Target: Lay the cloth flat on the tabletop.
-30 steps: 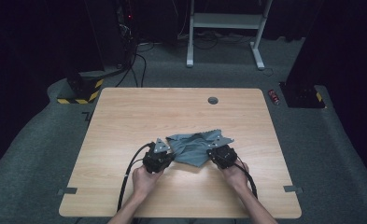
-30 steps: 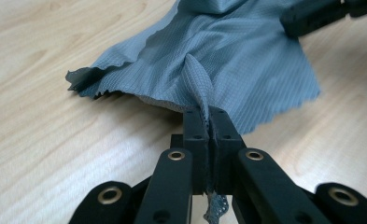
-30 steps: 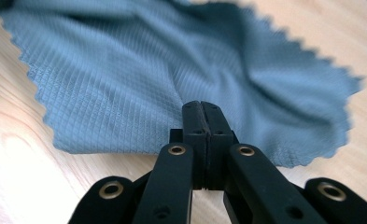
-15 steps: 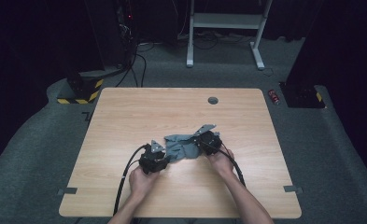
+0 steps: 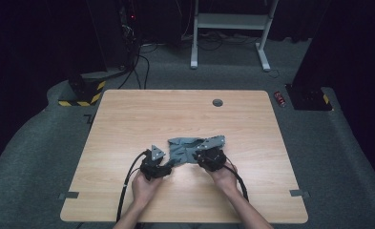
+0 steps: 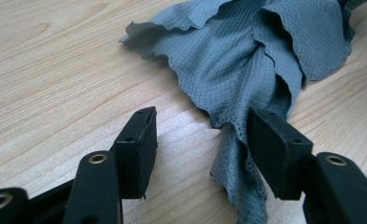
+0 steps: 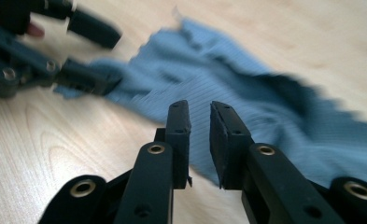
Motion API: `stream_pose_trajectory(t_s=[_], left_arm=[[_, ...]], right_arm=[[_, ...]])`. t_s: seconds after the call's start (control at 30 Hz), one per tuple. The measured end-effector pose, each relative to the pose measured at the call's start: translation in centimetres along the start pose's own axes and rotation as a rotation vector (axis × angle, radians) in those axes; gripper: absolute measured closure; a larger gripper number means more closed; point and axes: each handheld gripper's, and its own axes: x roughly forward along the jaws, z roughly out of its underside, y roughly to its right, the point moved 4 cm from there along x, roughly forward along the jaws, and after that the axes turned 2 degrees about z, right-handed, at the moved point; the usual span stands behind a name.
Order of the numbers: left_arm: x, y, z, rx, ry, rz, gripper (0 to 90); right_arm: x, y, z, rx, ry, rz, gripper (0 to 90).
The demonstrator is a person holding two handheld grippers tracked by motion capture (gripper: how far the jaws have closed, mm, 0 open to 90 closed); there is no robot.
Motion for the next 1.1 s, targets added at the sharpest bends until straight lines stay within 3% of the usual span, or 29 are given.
stream_pose_trajectory(t_s=[0.17, 0.3, 0.63, 0.8, 0.97, 1.1], left_arm=[[0.0, 0.0, 0.1, 0.001, -0.002, 0.000, 41.0], [-0.2, 0.0, 0.1, -0.001, -0.001, -0.003, 40.8], [-0.4, -0.4, 0.3, -0.045, 0.011, 0.019, 40.9], [-0.6, -0.6, 0.4, -0.073, 0.018, 0.041, 42.0], [-0.8, -0.6, 0.5, -0.085, 0.025, 0.085, 44.5], [-1.1, -0.1, 0.6, -0.106, 0.028, 0.138, 46.7]], right_arm=[[2.9, -0.6, 0.6, 0.016, -0.053, -0.006, 76.9], [3.1, -0.7, 1.1, -0.009, -0.087, -0.004, 87.5], [-0.1, -0.8, 3.9, -0.054, -0.112, -0.012, 89.5], [-2.5, -0.1, 6.3, -0.033, -0.113, -0.006, 89.5], [-4.3, 0.9, 8.2, 0.015, -0.106, -0.007, 89.3], [-5.5, 1.0, 9.1, -0.034, -0.142, 0.043, 88.9]])
